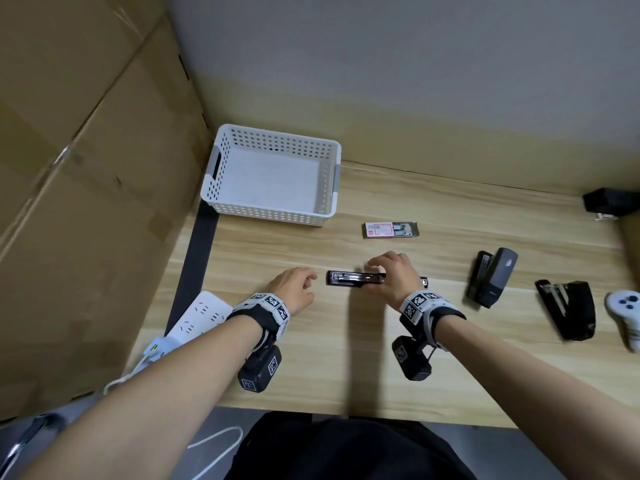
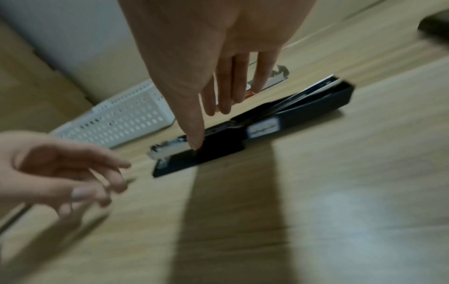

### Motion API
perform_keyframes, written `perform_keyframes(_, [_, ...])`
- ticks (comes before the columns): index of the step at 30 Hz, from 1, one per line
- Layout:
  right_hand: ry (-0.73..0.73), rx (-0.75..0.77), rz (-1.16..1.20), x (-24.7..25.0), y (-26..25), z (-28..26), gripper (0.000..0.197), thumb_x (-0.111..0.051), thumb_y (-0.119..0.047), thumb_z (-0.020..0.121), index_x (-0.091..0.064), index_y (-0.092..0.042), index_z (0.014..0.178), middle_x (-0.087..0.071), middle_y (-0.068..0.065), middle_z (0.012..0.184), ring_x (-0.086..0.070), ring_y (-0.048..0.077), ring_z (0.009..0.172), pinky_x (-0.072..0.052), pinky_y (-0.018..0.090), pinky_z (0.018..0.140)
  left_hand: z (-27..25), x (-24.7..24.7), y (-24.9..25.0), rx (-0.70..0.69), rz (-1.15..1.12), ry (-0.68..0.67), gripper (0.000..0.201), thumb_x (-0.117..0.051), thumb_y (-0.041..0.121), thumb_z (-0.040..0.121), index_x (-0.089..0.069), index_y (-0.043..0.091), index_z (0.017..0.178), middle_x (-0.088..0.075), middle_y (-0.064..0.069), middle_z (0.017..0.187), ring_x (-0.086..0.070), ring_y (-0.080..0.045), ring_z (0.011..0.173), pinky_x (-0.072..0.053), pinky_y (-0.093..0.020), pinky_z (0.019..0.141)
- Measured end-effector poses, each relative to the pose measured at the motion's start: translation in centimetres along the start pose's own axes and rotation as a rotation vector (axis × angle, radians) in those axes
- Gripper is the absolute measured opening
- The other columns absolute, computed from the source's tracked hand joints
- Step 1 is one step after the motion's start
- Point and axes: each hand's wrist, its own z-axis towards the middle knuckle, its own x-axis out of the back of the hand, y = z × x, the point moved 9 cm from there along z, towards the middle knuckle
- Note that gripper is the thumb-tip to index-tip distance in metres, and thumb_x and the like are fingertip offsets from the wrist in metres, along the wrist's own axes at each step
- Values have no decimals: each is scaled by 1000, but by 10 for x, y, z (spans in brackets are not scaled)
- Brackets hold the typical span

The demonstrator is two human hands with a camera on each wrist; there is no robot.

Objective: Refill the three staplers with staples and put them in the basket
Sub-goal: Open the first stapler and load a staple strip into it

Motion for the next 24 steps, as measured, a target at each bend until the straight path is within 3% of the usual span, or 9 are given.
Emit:
perform_keyframes(5, [-72, 24, -288, -19, 48, -3, 45, -61, -27, 83, -52, -30, 126, -52, -2, 119, -46, 23, 112, -37, 33, 93, 20, -13, 31, -79, 58, 30, 49, -68, 18, 84, -52, 27, 129, -56, 9, 113, -57, -12, 92, -47, -28, 77])
perform_keyframes(8, [-53, 49, -189, -20, 60, -1, 45, -68, -30, 79, -56, -29, 123, -52, -1, 113, -48, 24, 106, -42, 35, 88, 33, -22, 43, -86, 108, 50, 45, -72, 20, 82, -53, 28, 121, -56, 9, 114, -59, -14, 95, -45, -28, 73])
perform_keyframes(13, [-64, 135, 24, -13, 82, 9, 33, -71, -28, 81, -63, -27, 113, -59, -2, 104, -52, 22, 99, -44, 34, 78, 45, -23, 47, -40, 114, 74, 32, -76, 32, 82, -56, 27, 106, -56, 11, 98, -57, -12, 86, -46, -30, 72])
perform_keyframes(17, [-177, 140, 186, -8, 99, 14, 34, -69, -35, 84, -64, -28, 117, -68, -6, 108, -59, 14, 99, -46, 29, 83, 53, -27, 55, -118, 177, -21, 19, -58, 39, 93, -56, 22, 99, -51, 7, 96, -51, -14, 83, -42, -33, 70])
perform_keyframes(20, [-274, 33, 375, -8, 111, 18, 19, -61, -33, 92, -67, -26, 108, -71, -3, 97, -64, 16, 91, -48, 29, 82, 60, -31, 38, 16, 12, -131, 29, -45, 36, 101, -59, 14, 89, -58, -1, 86, -54, -22, 81, -44, -34, 71])
perform_keyframes(22, [-309, 19, 386, -9, 111, 22, 12, -57, -32, 95, -67, -26, 90, -68, -2, 87, -63, 20, 84, -45, 28, 74, 59, -38, 25, 187, -161, -194, 31, -45, 36, 102, -58, 14, 83, -60, -4, 77, -57, -22, 72, -43, -29, 60])
perform_keyframes(24, [-325, 5, 380, -9, 107, 27, 18, -56, -37, 95, -65, -31, 81, -67, -4, 81, -61, 18, 79, -43, 27, 69, 56, -45, 22, 282, -265, -232, 28, -43, 35, 103, -58, 16, 89, -60, -3, 76, -57, -18, 67, -42, -27, 53])
